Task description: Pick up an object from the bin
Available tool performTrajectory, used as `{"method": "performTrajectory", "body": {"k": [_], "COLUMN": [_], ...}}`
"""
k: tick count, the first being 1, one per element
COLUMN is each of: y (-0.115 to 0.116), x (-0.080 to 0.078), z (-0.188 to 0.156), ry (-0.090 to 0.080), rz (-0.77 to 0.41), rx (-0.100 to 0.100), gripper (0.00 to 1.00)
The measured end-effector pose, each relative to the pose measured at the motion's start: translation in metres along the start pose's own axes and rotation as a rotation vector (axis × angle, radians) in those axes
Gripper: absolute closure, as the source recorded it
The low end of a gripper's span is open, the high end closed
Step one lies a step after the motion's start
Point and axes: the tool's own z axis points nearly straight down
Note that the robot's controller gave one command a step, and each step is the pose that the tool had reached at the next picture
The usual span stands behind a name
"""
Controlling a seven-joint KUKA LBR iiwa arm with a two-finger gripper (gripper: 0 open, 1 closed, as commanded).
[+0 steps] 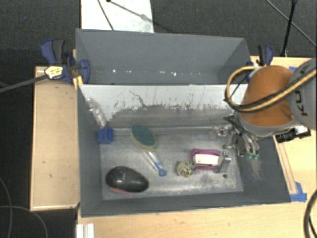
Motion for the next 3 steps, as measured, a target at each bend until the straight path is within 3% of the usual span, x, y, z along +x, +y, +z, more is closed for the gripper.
{"method": "performTrajectory", "body": {"k": [1,2,3], "y": [-0.002,-0.002,-0.002], "x": [-0.013,-0.014,-0.025], "z": [0.074,0.070,-0.116], "ry": [0.000,-0.006,-0.015], "rz": [-0.043,-0.045,-0.021], "rx": [0.000,0.000,0.000], "gripper": [0.00,1.00,1.00]}}
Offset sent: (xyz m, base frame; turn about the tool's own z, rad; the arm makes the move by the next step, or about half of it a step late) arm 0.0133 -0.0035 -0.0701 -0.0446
